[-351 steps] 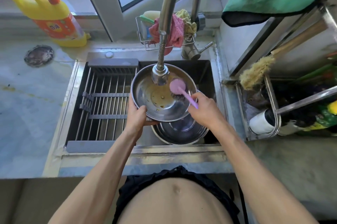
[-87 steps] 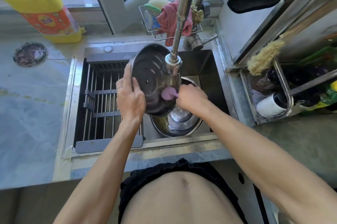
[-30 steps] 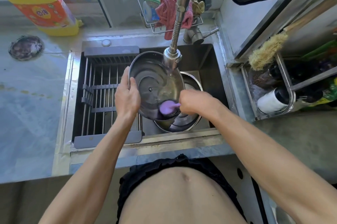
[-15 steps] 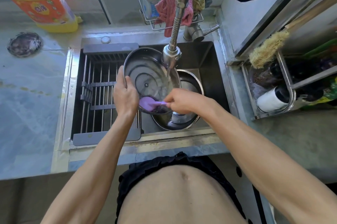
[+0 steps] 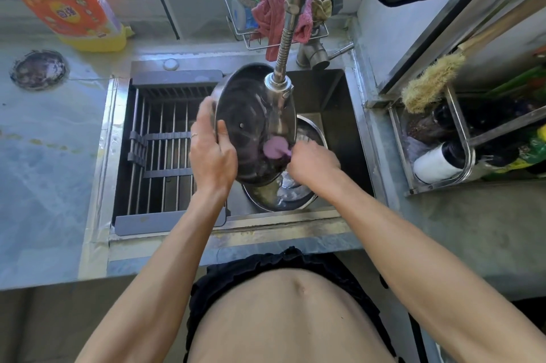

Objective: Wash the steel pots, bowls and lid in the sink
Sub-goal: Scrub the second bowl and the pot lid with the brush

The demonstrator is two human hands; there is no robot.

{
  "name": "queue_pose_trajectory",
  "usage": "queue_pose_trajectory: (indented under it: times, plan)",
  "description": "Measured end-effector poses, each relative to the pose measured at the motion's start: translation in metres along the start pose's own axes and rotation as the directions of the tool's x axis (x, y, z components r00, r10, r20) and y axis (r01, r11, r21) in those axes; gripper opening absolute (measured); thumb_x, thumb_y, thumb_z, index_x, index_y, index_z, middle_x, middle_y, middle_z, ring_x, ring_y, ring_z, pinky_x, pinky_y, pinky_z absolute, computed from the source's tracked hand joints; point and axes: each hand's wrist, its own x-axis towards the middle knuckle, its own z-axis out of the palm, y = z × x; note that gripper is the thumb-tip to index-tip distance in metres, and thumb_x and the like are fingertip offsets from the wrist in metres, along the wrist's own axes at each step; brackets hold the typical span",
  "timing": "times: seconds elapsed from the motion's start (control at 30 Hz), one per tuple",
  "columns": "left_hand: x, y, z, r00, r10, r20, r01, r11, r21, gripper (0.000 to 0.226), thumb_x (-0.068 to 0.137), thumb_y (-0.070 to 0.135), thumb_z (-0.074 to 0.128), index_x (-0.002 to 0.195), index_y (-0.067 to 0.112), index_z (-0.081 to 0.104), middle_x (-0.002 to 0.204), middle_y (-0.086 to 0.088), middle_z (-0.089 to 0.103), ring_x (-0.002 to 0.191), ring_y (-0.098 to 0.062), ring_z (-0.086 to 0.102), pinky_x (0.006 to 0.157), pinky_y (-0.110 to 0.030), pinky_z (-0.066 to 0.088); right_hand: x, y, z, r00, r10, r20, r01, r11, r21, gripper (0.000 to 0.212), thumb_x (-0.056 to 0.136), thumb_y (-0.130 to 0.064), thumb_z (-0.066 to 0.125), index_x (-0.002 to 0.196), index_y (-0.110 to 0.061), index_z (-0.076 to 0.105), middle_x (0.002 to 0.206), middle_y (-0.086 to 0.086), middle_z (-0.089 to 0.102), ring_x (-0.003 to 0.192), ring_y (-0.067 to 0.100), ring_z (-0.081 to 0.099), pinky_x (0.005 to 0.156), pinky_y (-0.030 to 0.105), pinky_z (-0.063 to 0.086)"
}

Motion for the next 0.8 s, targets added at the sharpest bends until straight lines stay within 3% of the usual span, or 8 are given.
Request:
queue_pose_trajectory:
  times: [0.13,0.23,0.37,0.5,0.6,0.67,0.73,0.8]
  plan:
    - [-0.004,-0.004,0.012,0.993,-0.04,-0.107,0.032,0.997,-0.074,0.052,0.109,0.021,0.042,0.159,0.025,0.031,0.148,-0.004,0.05,0.125,-0.004,0.046,0.1,-0.026,0.041,-0.007,-0.019,-0.005,0.979,-0.072,0.192,0.011,0.954,0.3,0.024,0.094,-0.017,0.046,0.099,-0.003,0.064,0.086,0.014,0.055,0.066,0.027,0.049,0.046,0.026,0.033]
    - [-0.001,-0.009,0.013,0.991,-0.047,-0.128,0.033,0.994,-0.105,0.05,0.11,0.021,0.04,0.159,0.026,0.033,0.137,0.007,0.046,0.119,0.004,0.045,0.097,-0.011,0.037,-0.004,-0.023,-0.007,0.977,-0.095,0.19,0.042,0.962,0.268,0.029,0.095,-0.017,0.047,0.107,-0.004,0.069,0.084,0.009,0.059,0.063,0.024,0.051,0.045,0.024,0.034]
    - [-0.004,-0.009,0.008,0.995,0.042,-0.096,-0.05,0.995,-0.086,0.05,0.107,0.017,0.041,0.157,0.025,0.04,0.123,0.005,0.051,0.106,0.008,0.049,0.091,0.0,0.035,-0.001,-0.012,-0.009,0.999,-0.025,-0.021,0.024,0.996,-0.091,0.033,0.095,-0.016,0.047,0.126,-0.01,0.058,0.123,0.011,0.061,0.111,0.031,0.061,0.079,0.032,0.044]
    - [-0.007,-0.009,0.007,0.995,0.026,-0.095,-0.035,0.995,-0.094,0.049,0.108,0.016,0.042,0.156,0.026,0.041,0.122,0.007,0.05,0.104,0.023,0.045,0.088,0.004,0.032,0.002,-0.017,-0.012,0.988,-0.069,-0.137,0.027,0.957,-0.287,0.035,0.101,-0.008,0.038,0.132,-0.008,0.054,0.129,0.01,0.06,0.116,0.03,0.06,0.08,0.035,0.047]
    - [0.003,-0.007,0.008,0.986,-0.03,-0.163,0.006,0.989,-0.147,0.047,0.109,0.017,0.042,0.155,0.024,0.042,0.131,0.015,0.046,0.11,0.031,0.04,0.091,0.006,0.029,-0.006,-0.026,-0.008,0.996,-0.083,-0.04,0.078,0.99,-0.117,0.034,0.096,-0.012,0.047,0.129,-0.007,0.055,0.125,0.013,0.06,0.113,0.033,0.059,0.079,0.034,0.043]
    - [0.005,-0.008,0.012,0.984,-0.004,-0.176,-0.024,0.987,-0.157,0.049,0.107,0.012,0.042,0.156,0.019,0.04,0.131,0.016,0.046,0.115,0.028,0.041,0.095,0.004,0.03,-0.011,-0.033,-0.01,0.994,-0.084,0.063,0.077,0.991,0.113,0.028,0.094,-0.018,0.051,0.119,-0.007,0.059,0.109,0.012,0.062,0.096,0.032,0.06,0.071,0.03,0.045]
    - [0.004,-0.011,0.016,0.987,0.016,-0.163,-0.038,0.99,-0.136,0.05,0.106,0.01,0.043,0.156,0.018,0.04,0.132,0.003,0.052,0.114,0.018,0.047,0.094,0.002,0.032,-0.011,-0.038,-0.009,0.986,-0.095,0.136,0.057,0.964,0.26,0.02,0.096,-0.02,0.049,0.104,-0.007,0.062,0.082,0.008,0.057,0.073,0.027,0.053,0.053,0.024,0.039]
    - [0.002,-0.014,0.016,0.987,0.014,-0.16,-0.035,0.991,-0.127,0.05,0.106,0.011,0.042,0.155,0.019,0.041,0.128,-0.009,0.054,0.107,0.014,0.05,0.091,0.002,0.033,-0.009,-0.037,-0.007,0.985,-0.078,0.157,0.037,0.969,0.245,0.024,0.096,-0.022,0.049,0.106,-0.005,0.063,0.083,0.01,0.055,0.072,0.026,0.052,0.052,0.024,0.036]
